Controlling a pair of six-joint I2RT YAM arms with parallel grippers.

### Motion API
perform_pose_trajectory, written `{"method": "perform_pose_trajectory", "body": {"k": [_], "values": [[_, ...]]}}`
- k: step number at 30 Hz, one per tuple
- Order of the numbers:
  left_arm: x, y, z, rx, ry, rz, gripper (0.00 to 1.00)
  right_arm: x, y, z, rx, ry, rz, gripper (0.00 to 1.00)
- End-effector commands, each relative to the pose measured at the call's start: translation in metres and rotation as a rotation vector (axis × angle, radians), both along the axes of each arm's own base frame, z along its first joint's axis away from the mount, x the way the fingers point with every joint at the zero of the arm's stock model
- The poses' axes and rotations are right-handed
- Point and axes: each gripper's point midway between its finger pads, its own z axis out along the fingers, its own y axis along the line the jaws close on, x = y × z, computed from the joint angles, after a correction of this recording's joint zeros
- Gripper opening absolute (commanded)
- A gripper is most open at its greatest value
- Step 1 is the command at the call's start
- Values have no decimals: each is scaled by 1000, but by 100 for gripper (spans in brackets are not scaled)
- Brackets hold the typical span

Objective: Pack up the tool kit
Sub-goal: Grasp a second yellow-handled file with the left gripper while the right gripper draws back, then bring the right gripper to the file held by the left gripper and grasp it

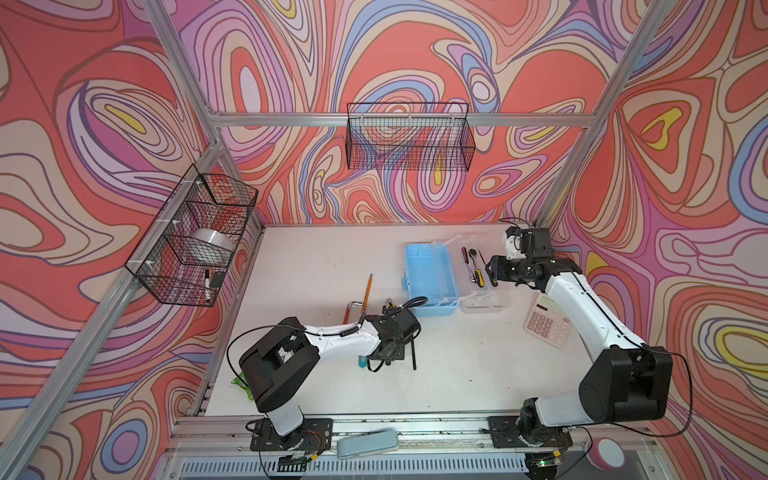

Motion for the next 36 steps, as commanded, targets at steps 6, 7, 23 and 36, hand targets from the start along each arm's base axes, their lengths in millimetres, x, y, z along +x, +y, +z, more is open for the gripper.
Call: {"method": "perform_pose_trajectory", "body": {"k": [6,7,23,36], "values": [[-17,26,-10,56,31,32,0,-18,31,10,214,-23,16,52],[-16,26,-8,53,21,35,0,-20,37,11,241,-28,21,52],[4,14,45,-65,-131,25,0,-59,154,-20,453,32,167,50],[23,-44,87,-277,-208,-97,0,-72,217,-38,533,82,284,49]]}}
